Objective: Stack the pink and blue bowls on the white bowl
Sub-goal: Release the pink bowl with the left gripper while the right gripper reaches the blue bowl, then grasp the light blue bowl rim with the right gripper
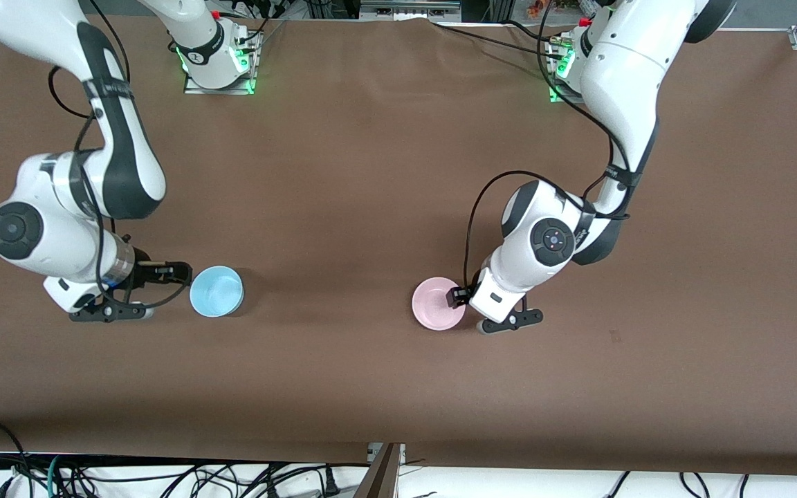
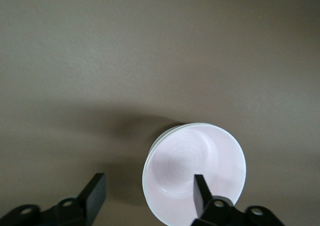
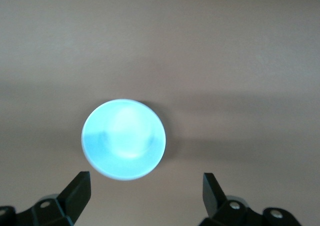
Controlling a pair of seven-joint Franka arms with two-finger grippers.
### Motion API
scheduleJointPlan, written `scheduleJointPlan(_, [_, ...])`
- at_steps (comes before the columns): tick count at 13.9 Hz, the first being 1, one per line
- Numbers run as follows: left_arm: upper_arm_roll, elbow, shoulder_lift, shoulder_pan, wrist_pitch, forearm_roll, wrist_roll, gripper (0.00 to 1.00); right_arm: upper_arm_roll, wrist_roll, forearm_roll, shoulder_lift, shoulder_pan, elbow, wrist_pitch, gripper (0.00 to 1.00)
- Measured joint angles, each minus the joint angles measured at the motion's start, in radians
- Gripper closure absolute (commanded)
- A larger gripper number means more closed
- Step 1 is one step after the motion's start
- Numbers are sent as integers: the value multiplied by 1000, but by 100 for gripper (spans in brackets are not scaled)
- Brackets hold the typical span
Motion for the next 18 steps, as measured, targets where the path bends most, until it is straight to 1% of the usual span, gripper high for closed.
scheduleJointPlan(2, [13, 2, -49, 41, -79, 4, 18, 0, -2, -3, 0, 55, -9, -3, 57, 2])
scheduleJointPlan(3, [23, 4, -81, 75, -135, 7, 60, 0, -3, -4, 0, 78, -11, -9, 86, 5])
scheduleJointPlan(4, [36, 7, -120, 116, -200, 9, 117, 0, -3, -4, 0, 95, -11, -18, 113, 10])
scheduleJointPlan(5, [53, 9, -167, 158, -279, 12, 178, 0, -3, -4, 0, 109, -12, -30, 140, 20])
scheduleJointPlan(6, [72, 11, -219, 197, -361, 33, 229, 0, -4, -3, 0, 120, -14, -43, 164, 33])
scheduleJointPlan(7, [85, 12, -272, 234, -437, 76, 267, 0, -4, -3, 0, 127, -18, -54, 182, 46])
scheduleJointPlan(8, [93, 13, -326, 270, -509, 119, 302, 0, -4, -3, 0, 131, -21, -61, 190, 55])
scheduleJointPlan(10, [96, 10, -419, 317, -644, 152, 349, 0, -4, -2, 6, 132, -23, -66, 193, 55])
scheduleJointPlan(11, [97, 8, -451, 330, -684, 156, 359, 0, -4, -2, 17, 134, -22, -68, 195, 56])
scheduleJointPlan(12, [97, 7, -475, 342, -710, 158, 371, 0, -3, -2, 31, 139, -22, -69, 198, 64])
scheduleJointPlan(15, [98, 6, -518, 363, -769, 159, 399, 0, 0, -2, 53, 156, -20, -71, 203, 96])
scheduleJointPlan(16, [98, 6, -527, 363, -787, 161, 402, 0, 1, 1, 54, 157, -19, -71, 203, 100])
scheduleJointPlan(18, [93, 4, -532, 361, -800, 188, 406, 0, 8, 20, 60, 156, -17, -70, 203, 100])
